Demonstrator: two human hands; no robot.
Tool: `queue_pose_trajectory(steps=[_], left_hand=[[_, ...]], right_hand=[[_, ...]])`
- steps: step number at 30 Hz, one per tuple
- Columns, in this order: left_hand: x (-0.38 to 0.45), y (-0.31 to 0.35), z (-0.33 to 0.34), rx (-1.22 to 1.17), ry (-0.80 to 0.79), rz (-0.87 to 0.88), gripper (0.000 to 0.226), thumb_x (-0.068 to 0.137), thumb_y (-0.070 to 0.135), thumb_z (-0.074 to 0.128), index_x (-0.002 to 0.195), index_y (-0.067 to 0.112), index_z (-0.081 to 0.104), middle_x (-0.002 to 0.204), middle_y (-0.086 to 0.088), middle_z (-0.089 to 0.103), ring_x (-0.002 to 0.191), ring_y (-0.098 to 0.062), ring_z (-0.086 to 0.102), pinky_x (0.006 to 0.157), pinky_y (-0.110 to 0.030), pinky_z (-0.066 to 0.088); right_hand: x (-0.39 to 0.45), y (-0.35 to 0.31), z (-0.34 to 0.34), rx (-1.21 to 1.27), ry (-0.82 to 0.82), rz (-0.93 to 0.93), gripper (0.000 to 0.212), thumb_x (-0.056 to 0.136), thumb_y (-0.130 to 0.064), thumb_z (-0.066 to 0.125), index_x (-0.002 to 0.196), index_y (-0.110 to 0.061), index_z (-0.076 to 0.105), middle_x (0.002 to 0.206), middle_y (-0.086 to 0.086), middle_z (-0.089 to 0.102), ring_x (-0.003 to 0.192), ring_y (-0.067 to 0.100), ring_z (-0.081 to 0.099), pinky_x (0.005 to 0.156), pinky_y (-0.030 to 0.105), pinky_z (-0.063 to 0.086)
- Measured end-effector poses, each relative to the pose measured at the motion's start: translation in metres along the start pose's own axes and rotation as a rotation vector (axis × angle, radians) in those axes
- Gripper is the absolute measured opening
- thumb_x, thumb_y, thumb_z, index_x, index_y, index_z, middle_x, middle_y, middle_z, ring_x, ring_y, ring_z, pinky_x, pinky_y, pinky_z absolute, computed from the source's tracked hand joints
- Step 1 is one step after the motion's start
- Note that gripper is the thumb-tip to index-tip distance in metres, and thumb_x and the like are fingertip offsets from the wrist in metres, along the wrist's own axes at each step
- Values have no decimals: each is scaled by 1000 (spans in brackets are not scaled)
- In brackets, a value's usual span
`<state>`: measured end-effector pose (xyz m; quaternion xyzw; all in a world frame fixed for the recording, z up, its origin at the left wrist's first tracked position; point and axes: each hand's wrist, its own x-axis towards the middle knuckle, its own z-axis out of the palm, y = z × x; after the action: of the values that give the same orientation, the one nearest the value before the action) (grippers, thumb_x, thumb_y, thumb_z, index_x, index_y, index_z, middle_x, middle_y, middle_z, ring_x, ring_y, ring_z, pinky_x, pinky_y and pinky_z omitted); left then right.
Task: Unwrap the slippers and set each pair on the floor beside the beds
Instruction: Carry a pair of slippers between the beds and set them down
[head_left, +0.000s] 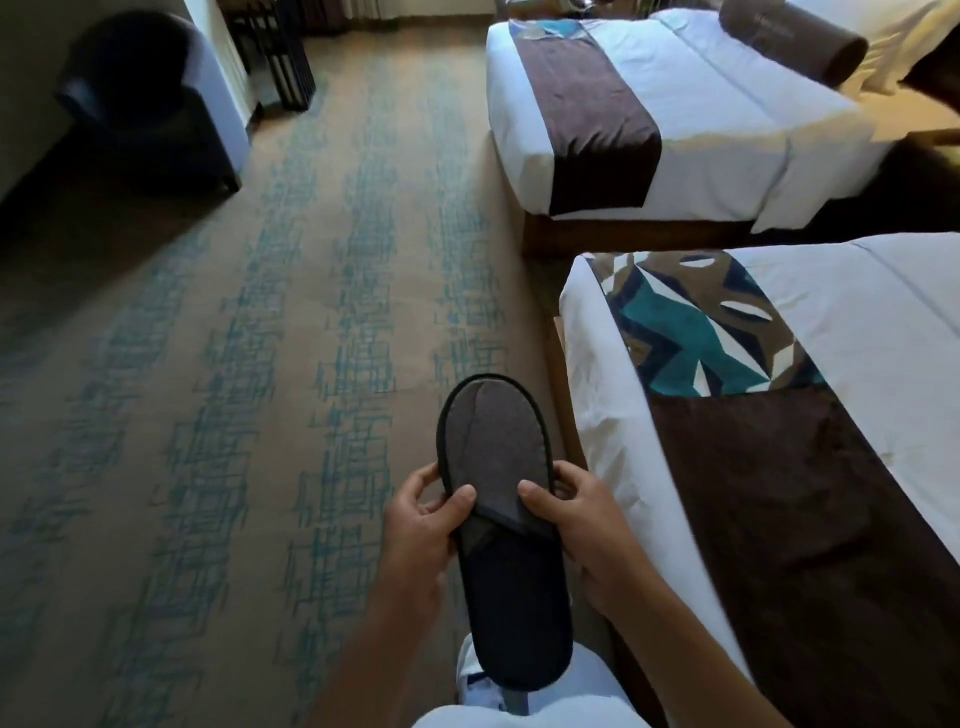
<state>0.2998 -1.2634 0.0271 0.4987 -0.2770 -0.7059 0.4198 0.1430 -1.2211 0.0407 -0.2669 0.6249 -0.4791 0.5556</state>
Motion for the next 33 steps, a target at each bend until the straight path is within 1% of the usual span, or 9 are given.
queue_pose_trajectory(steps=[3,6,9,11,16,18,26,30,33], left_hand=[[49,28,13,3,-7,-2,29,87,-6,64,113,5,59,95,-21,75,73,-25,75,58,-28,59],[104,49,29,7,-14,-10,24,87,-7,64,110,1,60,89,-17,77,75,-25,75,61,-28,60],[165,69,51,16,-25,-20,21,88,-6,63,108,-1,61,87,-14,78,76,-23,75,63,-28,60],[209,84,69,35,-18,-20,18,88,-6,62,106,-2,62,86,-12,78,75,-21,75,63,-26,60],[322,129,125,64,-5,-29,18,87,-6,63,105,-3,63,85,-11,77,73,-19,75,62,-25,60],[361,148,147,58,-14,-20,18,87,-8,63,104,-3,63,84,-10,77,72,-18,74,61,-25,60],[496,212,213,79,-69,-25,32,82,-10,68,111,1,61,96,-17,77,83,-25,76,64,-27,59],[571,235,238,103,-87,-54,39,79,-11,70,115,-2,59,101,-24,74,81,-28,75,61,-29,59],[634,254,260,103,-120,-80,41,79,-13,69,116,-2,58,98,-24,74,76,-26,75,58,-28,59]], right_hand=[[51,-27,7,16,-10,9,14,87,-15,71,101,-16,68,103,11,76,94,22,75,84,39,61],[108,-50,8,27,9,9,12,88,-14,71,99,-15,66,96,5,76,90,20,75,78,34,61],[171,-71,5,71,12,20,7,89,-10,69,91,-15,64,83,-6,73,77,8,74,64,20,58],[216,-88,1,95,5,21,16,89,-9,68,81,-20,60,79,-9,71,69,4,72,59,16,56],[332,-147,-11,86,11,5,11,88,-18,70,98,-20,66,102,4,74,90,16,74,74,29,61],[373,-172,-17,87,15,-5,10,88,-19,71,96,-22,65,105,4,74,93,18,73,78,31,61],[514,-253,-32,92,11,-12,19,90,-24,68,83,-34,53,95,-13,63,90,8,64,73,22,54],[589,-277,-35,80,76,5,11,87,-25,71,95,-26,63,108,3,72,99,19,71,84,35,61],[650,-297,-38,102,131,21,15,87,-23,72,100,-20,66,109,6,74,99,22,72,87,40,61]])
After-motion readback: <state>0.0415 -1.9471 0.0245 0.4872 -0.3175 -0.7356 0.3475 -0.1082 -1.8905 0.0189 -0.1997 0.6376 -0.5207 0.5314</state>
